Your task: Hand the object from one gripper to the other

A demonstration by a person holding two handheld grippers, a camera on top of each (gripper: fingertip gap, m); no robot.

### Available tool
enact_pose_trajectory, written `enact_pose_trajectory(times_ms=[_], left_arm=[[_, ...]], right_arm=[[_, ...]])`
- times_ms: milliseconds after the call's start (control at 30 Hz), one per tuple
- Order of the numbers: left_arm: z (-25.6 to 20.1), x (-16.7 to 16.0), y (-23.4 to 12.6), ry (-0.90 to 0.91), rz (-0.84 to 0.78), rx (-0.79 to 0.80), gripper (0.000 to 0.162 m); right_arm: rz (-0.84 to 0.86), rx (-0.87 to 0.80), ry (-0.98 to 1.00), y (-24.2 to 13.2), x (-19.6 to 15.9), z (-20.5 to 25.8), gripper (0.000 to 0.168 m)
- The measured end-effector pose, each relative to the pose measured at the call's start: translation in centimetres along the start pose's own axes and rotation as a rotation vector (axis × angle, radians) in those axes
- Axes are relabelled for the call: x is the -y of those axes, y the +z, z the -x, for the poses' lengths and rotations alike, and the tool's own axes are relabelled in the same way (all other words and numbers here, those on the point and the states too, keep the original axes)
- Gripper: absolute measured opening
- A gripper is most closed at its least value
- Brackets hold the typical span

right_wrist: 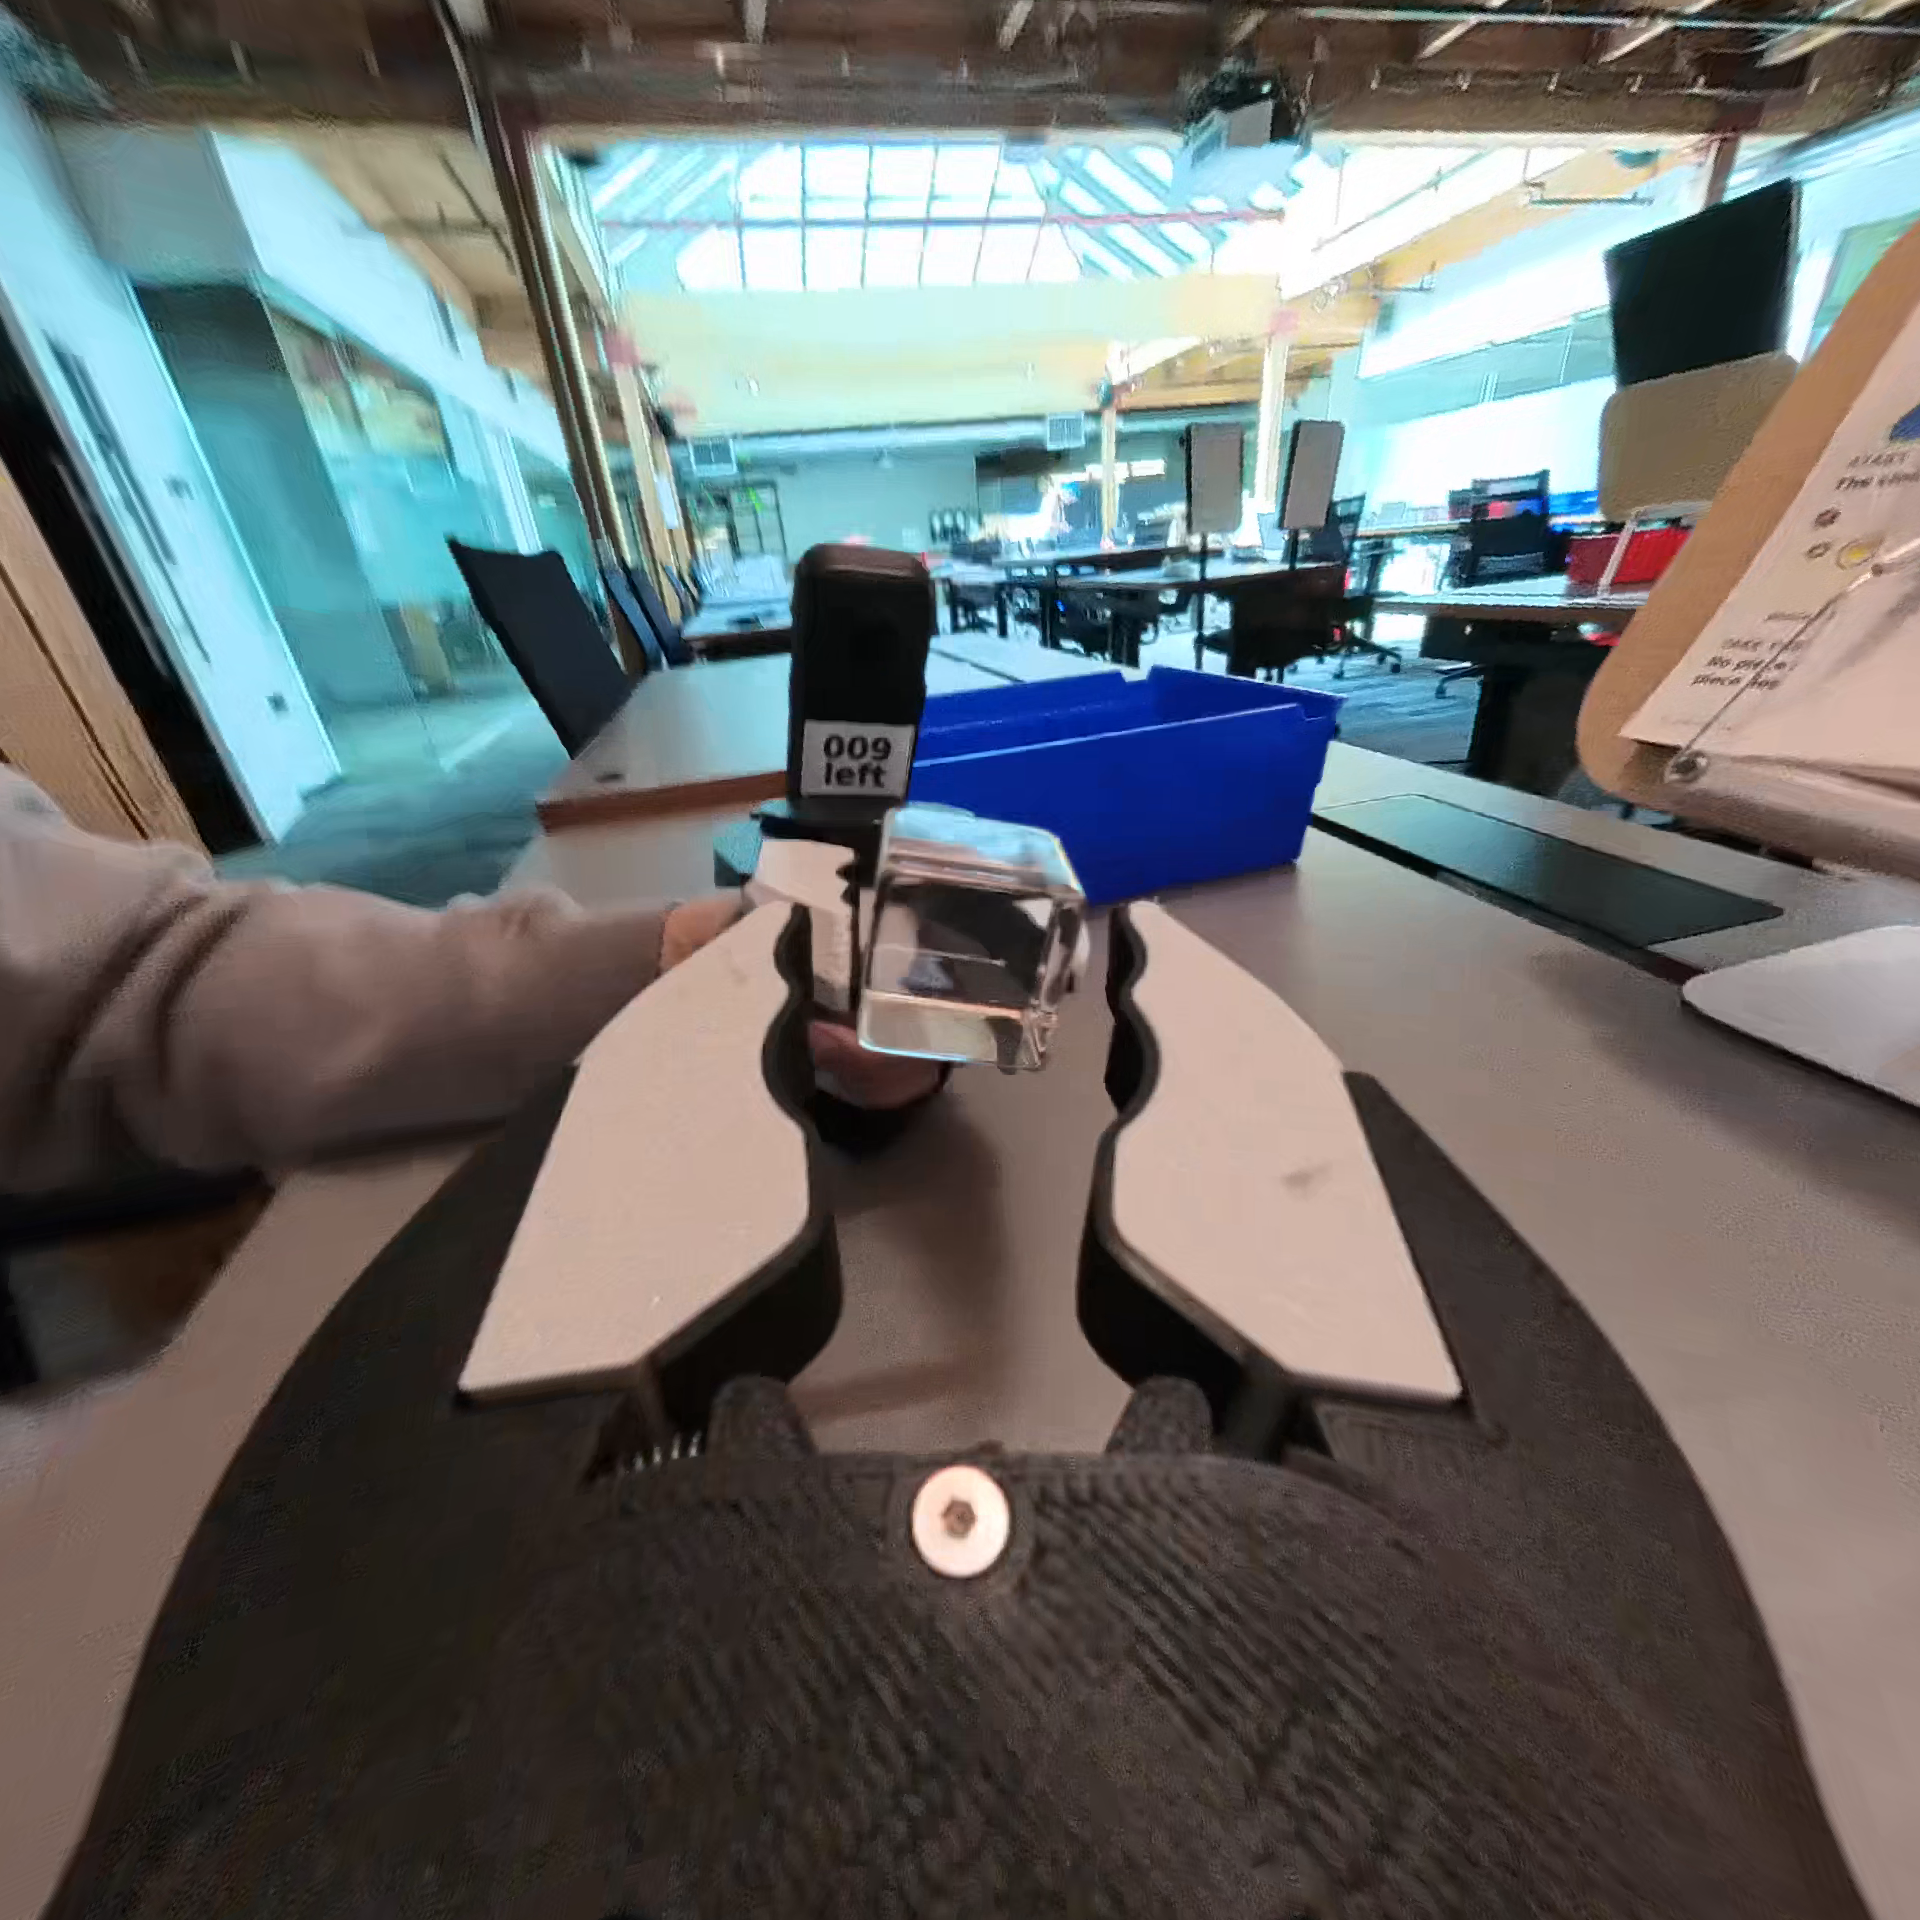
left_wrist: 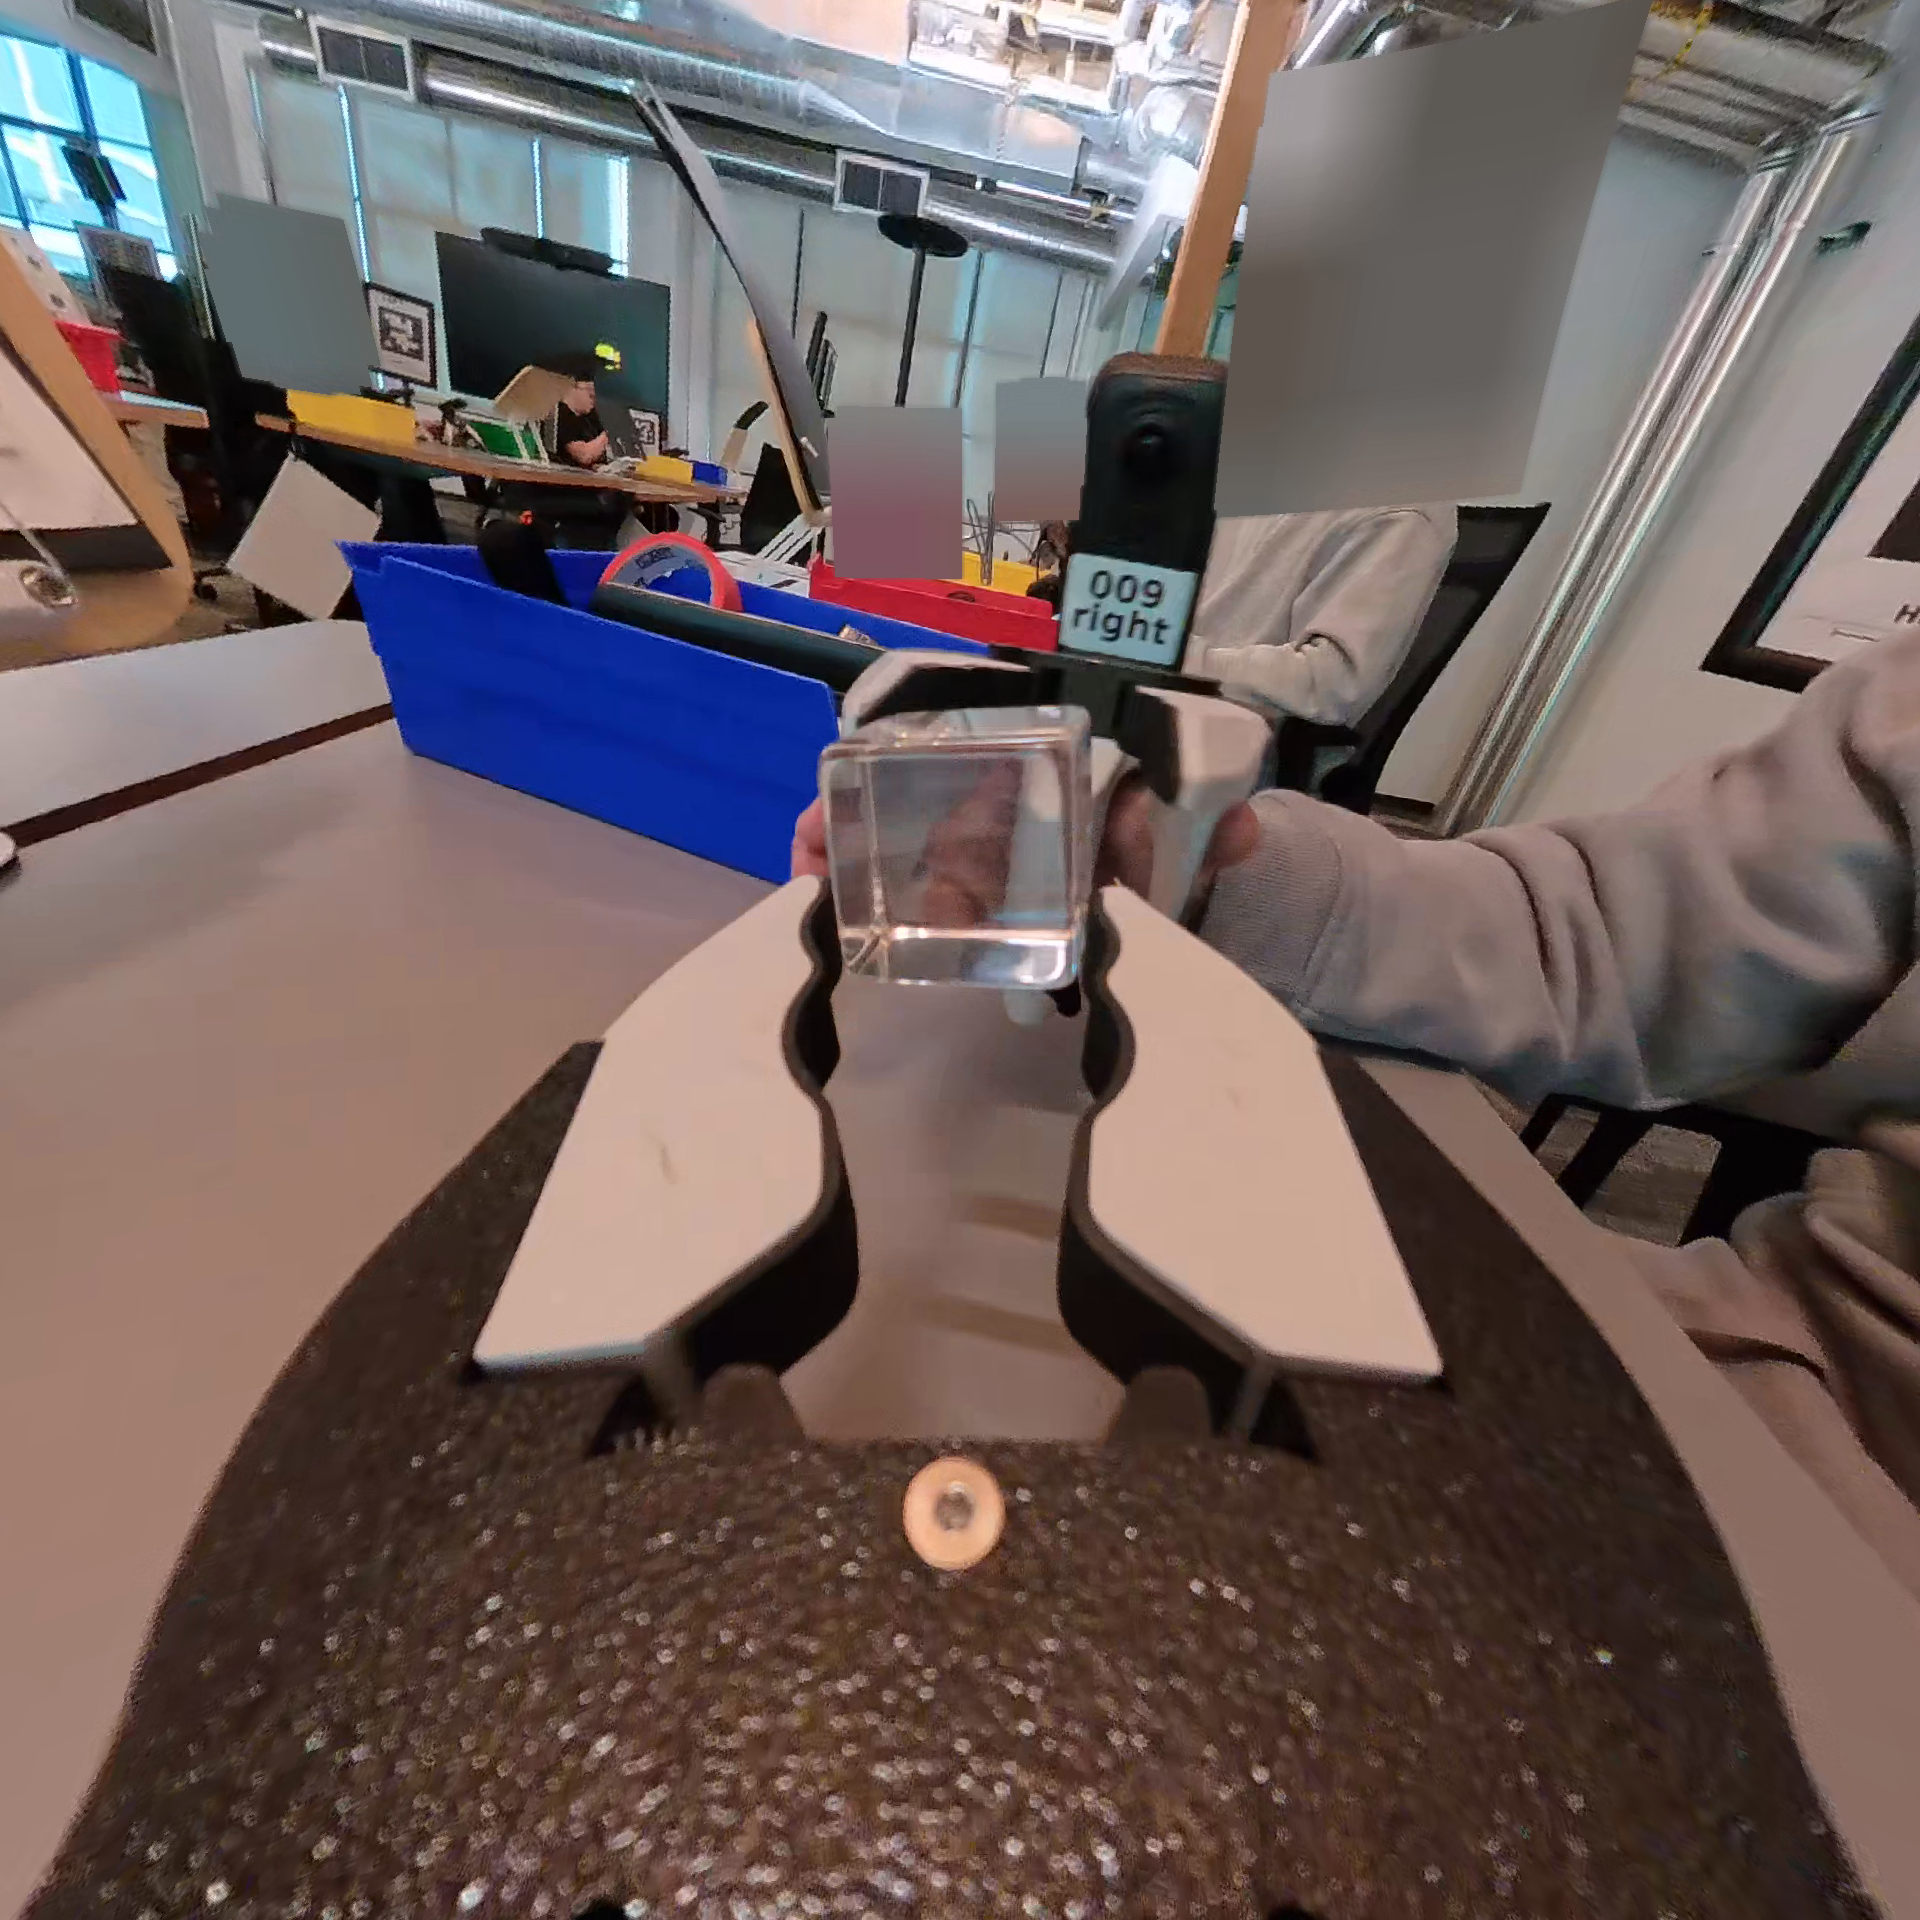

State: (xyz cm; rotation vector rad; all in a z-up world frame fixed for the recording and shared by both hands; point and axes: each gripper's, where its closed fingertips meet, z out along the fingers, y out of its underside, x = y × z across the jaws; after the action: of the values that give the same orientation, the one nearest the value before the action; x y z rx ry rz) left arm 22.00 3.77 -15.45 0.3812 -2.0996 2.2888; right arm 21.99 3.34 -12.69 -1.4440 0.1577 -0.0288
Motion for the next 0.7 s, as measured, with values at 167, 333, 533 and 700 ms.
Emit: enact_pose_trajectory(times_ms=[167, 333, 533, 700], left_arm=[[-0.5, -0.4, 0.5, 0.070, 0.033, 0.005, 0.044], [0.0, -0.4, 0.7, 0.103, 0.045, 0.059, 0.045], [2.9, 1.7, 0.8, 0.378, -0.024, 0.524, 0.057], [3.1, 1.0, 2.1, 0.625, 0.080, 0.770, 0.050]], right_arm=[[0.009, -0.001, 0.028, 0.4, -0.6, 0.3, 0.049], [0.022, -0.064, 0.031, 0.7, -0.6, -0.6, 0.042], [-0.092, -0.477, 0.106, -1.2, -0.6, -5.8, 0.042], [-0.246, -0.515, 0.274, -1.7, 0.0, -5.9, 0.042]])
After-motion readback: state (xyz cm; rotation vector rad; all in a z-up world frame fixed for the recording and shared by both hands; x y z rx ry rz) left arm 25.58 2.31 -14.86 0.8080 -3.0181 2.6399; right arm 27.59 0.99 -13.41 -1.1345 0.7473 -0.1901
